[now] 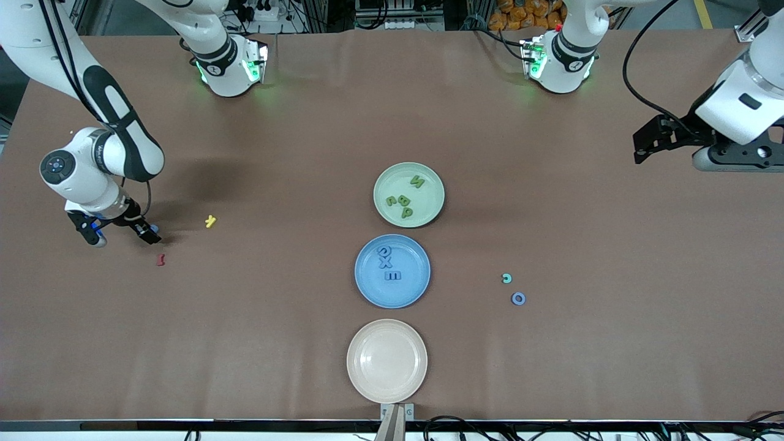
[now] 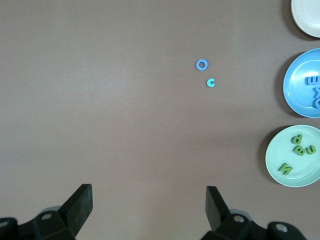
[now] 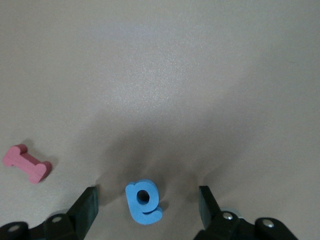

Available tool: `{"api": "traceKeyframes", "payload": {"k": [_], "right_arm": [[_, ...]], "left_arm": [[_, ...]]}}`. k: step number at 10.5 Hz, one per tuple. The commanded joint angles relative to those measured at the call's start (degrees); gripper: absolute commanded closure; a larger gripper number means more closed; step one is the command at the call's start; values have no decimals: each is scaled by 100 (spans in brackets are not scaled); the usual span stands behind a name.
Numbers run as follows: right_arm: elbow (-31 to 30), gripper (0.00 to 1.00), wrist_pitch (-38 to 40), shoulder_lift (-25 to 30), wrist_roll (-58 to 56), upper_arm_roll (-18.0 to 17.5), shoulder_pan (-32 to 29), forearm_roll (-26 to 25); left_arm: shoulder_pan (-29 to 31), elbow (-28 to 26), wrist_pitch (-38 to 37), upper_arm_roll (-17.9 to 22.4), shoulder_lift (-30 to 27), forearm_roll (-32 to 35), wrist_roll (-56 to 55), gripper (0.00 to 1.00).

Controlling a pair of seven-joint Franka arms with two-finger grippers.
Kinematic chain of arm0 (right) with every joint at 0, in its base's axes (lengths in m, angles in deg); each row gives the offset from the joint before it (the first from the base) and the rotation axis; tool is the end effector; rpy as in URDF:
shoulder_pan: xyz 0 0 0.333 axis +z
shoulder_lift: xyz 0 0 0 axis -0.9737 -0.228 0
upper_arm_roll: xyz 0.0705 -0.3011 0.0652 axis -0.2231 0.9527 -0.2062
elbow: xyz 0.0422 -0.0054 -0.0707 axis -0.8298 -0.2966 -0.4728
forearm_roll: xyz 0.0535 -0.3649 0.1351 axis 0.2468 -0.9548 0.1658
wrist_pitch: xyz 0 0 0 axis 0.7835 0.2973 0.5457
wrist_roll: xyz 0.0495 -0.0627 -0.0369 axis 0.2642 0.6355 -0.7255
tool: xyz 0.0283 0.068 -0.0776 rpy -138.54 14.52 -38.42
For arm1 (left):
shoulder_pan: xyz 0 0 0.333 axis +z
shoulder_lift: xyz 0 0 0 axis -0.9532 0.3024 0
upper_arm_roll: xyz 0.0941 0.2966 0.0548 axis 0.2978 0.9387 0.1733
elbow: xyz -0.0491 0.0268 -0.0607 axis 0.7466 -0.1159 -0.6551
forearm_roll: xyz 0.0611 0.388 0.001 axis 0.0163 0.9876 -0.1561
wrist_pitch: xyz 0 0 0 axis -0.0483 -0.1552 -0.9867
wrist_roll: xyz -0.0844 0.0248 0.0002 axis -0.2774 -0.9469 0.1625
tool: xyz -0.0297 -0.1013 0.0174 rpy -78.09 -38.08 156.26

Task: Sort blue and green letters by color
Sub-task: 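Lower the right gripper and grasp the blue g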

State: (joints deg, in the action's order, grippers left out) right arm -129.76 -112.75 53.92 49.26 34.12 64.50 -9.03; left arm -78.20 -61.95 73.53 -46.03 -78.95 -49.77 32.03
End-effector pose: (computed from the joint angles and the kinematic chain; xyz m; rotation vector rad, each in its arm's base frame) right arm 0.5053 -0.1580 0.1691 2.8393 -1.2133 0.1390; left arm 0.5504 -0.0955 0.6357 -3.1203 0.0980 -0.0187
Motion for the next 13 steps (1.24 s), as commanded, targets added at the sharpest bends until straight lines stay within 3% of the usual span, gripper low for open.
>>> {"api": "traceKeyframes", "payload": {"k": [1, 3, 7, 10, 13], "right_arm": [[-27, 78, -112, -78, 84, -92, -112, -67], [-27, 98, -103, -70, 101, -92, -95, 55], [122, 100, 11, 18, 101, -311, -86, 65], [762, 100, 1107, 167, 460, -618, -60, 65], [1061, 100, 1293, 167, 934, -742, 168, 73]], "left_arm": [[-44, 127, -127, -251, 156, -7, -8, 0], [-44, 118, -127, -419, 165, 19, -428, 0], [-79, 109, -127, -560, 174, 54, -641, 0], [-150, 109, -118, -569, 226, 89, -747, 0], [-141, 100, -118, -578, 245, 72, -764, 0]]}}
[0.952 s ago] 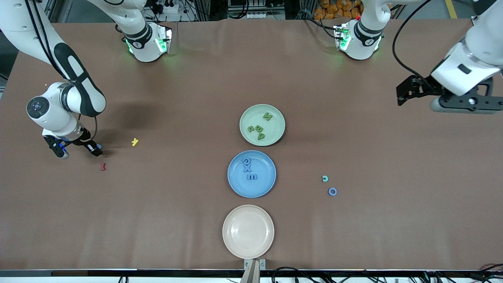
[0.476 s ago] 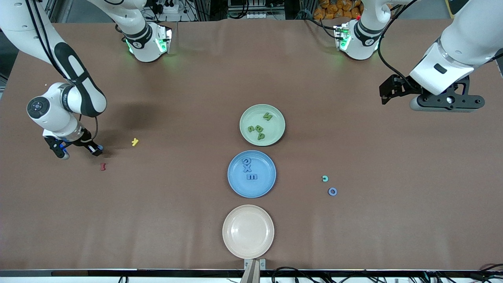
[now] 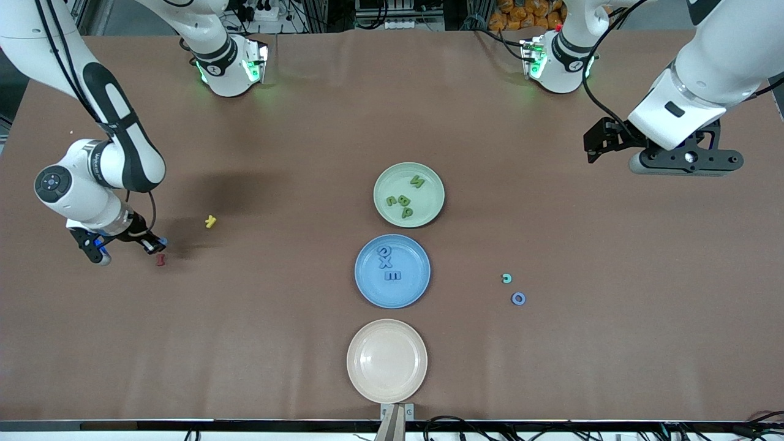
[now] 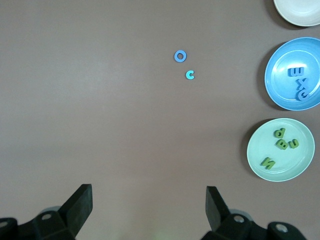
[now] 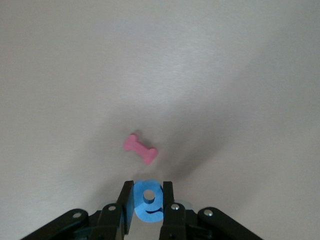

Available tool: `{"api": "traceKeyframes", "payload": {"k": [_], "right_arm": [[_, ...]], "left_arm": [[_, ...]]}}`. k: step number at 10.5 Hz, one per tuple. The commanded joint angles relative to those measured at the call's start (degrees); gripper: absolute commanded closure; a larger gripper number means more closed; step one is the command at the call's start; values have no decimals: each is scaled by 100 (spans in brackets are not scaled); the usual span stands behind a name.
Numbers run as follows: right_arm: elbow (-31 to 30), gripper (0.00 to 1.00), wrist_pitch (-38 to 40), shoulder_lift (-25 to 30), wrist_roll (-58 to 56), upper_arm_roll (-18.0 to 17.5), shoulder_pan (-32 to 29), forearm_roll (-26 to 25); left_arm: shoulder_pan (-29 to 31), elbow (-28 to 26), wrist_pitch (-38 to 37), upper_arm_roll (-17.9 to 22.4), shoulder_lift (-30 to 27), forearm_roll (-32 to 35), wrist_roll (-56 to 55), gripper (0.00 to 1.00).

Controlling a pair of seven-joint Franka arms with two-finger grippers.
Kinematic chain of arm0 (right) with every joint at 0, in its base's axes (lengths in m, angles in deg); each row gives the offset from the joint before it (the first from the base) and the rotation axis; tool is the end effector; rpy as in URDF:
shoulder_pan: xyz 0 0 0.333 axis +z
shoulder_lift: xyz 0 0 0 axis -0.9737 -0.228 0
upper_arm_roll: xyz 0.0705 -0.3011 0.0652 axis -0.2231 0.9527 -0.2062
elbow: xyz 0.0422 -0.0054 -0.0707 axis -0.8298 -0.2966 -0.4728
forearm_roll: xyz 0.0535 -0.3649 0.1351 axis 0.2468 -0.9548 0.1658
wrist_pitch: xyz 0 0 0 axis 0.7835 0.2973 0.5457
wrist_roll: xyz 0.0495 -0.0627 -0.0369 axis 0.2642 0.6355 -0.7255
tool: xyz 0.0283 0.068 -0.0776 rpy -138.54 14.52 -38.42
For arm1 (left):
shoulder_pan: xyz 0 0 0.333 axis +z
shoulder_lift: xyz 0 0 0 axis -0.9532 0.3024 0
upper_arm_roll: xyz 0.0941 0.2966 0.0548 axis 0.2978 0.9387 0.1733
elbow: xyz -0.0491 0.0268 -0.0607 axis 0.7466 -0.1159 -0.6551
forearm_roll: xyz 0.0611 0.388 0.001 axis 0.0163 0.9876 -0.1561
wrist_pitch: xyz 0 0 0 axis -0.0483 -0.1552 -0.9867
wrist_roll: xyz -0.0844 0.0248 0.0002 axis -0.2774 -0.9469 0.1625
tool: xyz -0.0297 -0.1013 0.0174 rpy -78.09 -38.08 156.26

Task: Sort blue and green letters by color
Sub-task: 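Lower the right gripper and grasp the blue g, then carry the blue g to the blue plate with the right gripper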

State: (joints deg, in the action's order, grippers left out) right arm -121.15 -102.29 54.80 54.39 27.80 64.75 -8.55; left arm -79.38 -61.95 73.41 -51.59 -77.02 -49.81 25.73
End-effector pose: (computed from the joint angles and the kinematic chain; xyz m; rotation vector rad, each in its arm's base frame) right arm 0.5630 -0.1076 0.2118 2.8798 -1.2286 0.1082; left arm 0.5450 -0.1601 0.6169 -3.1202 0.1104 0.0342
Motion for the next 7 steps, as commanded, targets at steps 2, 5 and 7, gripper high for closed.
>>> {"api": "traceKeyframes", "payload": {"k": [2, 5, 7], "right_arm": [[649, 100, 730, 62, 905, -154, 484, 166], [1071, 100, 776, 1, 1082, -146, 1221, 938], [1422, 100, 776, -122, 1083, -146, 1758, 1124]], "left_arm": [[-22, 101, -106, -30, 51, 67, -135, 0], [-22, 101, -106, -22, 51, 67, -135, 0], [-22, 101, -106, -22, 51, 76, -135, 0]]}}
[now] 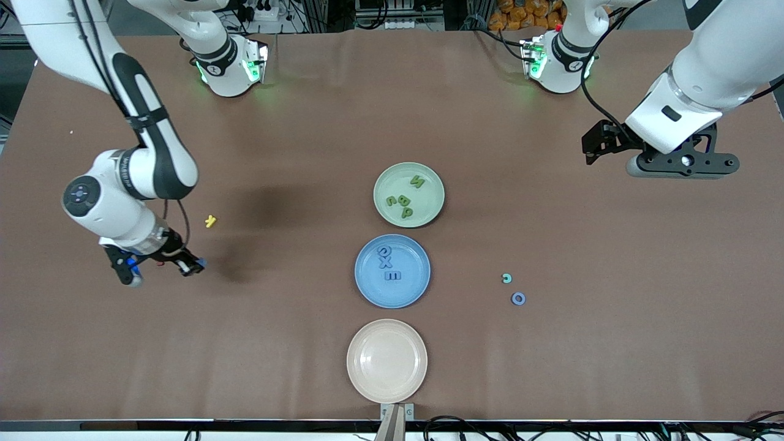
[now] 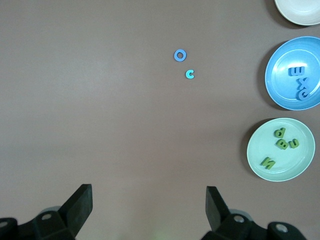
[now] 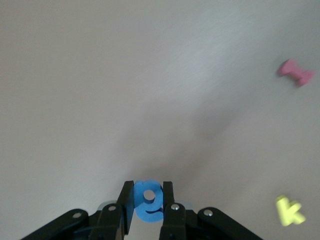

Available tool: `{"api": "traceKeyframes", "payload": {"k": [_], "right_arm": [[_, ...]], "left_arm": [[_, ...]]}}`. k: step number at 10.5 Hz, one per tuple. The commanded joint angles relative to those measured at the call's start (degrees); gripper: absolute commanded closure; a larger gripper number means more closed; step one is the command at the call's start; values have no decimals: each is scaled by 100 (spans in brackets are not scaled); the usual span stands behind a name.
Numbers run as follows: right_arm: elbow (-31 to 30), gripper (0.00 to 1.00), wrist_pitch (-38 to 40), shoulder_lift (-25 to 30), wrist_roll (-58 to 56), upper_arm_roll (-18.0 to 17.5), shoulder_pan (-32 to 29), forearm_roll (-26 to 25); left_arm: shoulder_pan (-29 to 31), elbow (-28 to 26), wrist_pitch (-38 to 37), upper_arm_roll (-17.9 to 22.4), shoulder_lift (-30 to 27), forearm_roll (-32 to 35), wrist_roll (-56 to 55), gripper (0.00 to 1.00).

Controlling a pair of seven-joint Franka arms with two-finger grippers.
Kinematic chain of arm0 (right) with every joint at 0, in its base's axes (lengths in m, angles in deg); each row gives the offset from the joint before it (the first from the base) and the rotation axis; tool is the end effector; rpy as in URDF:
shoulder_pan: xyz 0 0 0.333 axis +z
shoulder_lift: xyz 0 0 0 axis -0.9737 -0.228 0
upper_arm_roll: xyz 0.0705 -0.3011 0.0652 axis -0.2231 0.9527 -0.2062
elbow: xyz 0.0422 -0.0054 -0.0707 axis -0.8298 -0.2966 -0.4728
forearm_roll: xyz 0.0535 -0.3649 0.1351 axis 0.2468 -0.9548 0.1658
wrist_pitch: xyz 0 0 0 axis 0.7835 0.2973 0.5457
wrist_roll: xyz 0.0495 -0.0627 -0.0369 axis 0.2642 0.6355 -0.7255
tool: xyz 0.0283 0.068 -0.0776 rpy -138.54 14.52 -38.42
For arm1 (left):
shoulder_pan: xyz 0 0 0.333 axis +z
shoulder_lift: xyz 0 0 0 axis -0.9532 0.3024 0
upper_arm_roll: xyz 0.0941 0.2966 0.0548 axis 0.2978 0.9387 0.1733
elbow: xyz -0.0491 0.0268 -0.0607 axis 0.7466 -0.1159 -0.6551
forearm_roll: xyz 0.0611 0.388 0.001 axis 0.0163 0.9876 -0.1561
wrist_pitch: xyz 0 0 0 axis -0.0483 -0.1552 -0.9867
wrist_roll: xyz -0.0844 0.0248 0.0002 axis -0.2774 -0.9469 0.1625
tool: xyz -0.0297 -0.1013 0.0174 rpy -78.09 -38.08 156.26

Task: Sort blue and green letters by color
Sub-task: 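Carry the blue g to the blue plate with the right gripper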

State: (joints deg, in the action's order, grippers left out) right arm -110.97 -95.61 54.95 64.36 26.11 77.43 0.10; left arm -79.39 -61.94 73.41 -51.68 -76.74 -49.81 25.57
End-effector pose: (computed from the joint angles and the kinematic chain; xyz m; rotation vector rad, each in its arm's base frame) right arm 0.6231 0.0349 0.2731 -2.7442 1.2504 -0.1253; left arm 0.5461 -0.1612 0.6143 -3.1198 0.1089 0.0414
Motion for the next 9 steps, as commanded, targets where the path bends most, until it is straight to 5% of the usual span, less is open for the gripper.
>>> {"api": "traceKeyframes", "payload": {"k": [1, 9], "right_arm": [[545, 100, 56, -276, 111, 23, 806, 268], [2435, 100, 3, -1587, 164, 75, 2829, 163]], "left_arm": [[-21, 99, -106, -21, 24, 76, -119, 0], [-30, 99, -106, -21, 24, 67, -207, 0]]}}
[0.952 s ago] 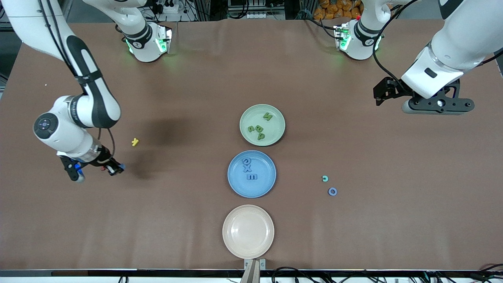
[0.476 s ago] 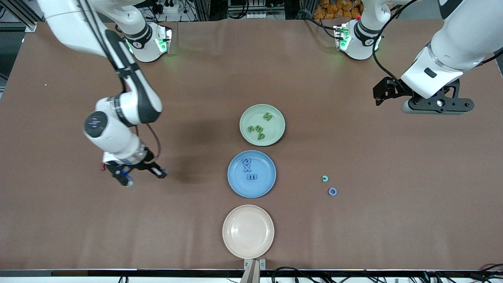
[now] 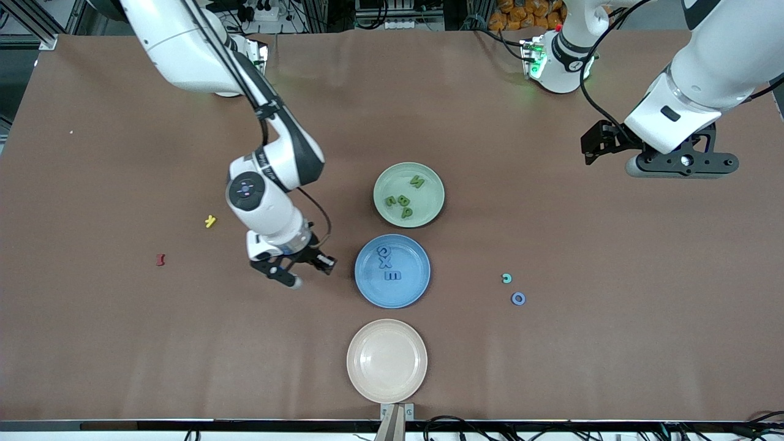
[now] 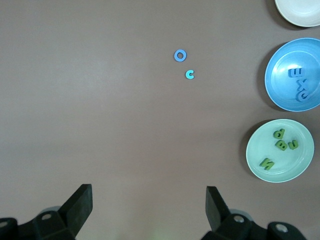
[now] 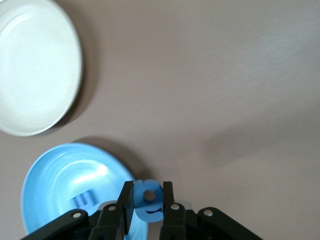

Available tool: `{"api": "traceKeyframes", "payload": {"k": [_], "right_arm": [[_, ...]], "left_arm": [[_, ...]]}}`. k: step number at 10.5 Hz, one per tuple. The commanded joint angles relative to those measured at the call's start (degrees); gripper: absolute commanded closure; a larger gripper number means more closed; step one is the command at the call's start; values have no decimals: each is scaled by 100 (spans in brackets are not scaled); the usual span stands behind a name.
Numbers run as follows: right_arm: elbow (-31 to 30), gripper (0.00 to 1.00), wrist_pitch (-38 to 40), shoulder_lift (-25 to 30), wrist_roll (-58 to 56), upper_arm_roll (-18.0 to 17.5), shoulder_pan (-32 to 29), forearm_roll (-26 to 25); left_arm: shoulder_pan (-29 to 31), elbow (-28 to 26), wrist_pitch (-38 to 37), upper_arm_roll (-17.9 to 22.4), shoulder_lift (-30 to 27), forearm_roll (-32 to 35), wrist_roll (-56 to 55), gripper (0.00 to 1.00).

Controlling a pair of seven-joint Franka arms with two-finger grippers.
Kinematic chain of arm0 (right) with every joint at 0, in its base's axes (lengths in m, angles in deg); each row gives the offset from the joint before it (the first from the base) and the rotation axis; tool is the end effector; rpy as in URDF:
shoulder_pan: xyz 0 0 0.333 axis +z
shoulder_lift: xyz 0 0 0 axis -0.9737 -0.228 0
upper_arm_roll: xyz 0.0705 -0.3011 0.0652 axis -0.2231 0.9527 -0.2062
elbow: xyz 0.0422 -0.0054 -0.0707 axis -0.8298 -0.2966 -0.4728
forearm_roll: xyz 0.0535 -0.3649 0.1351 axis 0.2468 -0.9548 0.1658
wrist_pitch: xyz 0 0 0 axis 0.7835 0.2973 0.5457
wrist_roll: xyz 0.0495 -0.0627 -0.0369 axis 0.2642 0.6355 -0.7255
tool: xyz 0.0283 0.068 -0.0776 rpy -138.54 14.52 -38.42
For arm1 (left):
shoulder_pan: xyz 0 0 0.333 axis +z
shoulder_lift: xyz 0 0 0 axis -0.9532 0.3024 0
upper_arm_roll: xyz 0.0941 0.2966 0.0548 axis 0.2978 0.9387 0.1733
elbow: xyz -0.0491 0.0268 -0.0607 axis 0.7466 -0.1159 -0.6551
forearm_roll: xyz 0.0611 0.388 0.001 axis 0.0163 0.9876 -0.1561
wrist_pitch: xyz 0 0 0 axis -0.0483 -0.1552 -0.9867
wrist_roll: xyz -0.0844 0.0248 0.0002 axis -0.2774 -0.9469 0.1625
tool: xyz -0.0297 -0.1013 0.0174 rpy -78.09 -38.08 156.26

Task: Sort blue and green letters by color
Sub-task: 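Carry the blue g to the blue plate with the right gripper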

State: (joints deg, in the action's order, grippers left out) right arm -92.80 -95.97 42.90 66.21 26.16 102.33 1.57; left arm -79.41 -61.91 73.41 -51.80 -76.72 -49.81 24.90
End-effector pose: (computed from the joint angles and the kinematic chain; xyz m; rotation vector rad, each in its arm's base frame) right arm 0.6242 0.3290 0.2734 -2.8217 0.6863 -0.1780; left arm 0.5459 -0.1625 0.6143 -3.1204 0.0944 0.0410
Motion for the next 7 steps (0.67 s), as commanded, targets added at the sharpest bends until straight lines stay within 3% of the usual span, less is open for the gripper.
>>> {"api": "traceKeyframes", "payload": {"k": [1, 4, 5, 6, 7], "right_arm": [[758, 96, 4, -530, -12, 71, 514, -2], [855, 96, -707, -882, 14, 80, 936, -11], [943, 89, -848, -1031, 49, 88, 1095, 7], [987, 49, -1032, -1120, 267, 175, 1209, -2], [988, 0, -1051, -1121, 365, 237, 1254, -10]], "left_arm": [[-28, 96, -106, -9, 21, 76, -166, 0], [-28, 96, -106, -9, 21, 76, -166, 0], [-20, 96, -106, -9, 21, 76, -166, 0], [-11, 96, -106, -9, 21, 76, -157, 0], [-2, 114, -106, -1, 4, 67, -157, 0]]}}
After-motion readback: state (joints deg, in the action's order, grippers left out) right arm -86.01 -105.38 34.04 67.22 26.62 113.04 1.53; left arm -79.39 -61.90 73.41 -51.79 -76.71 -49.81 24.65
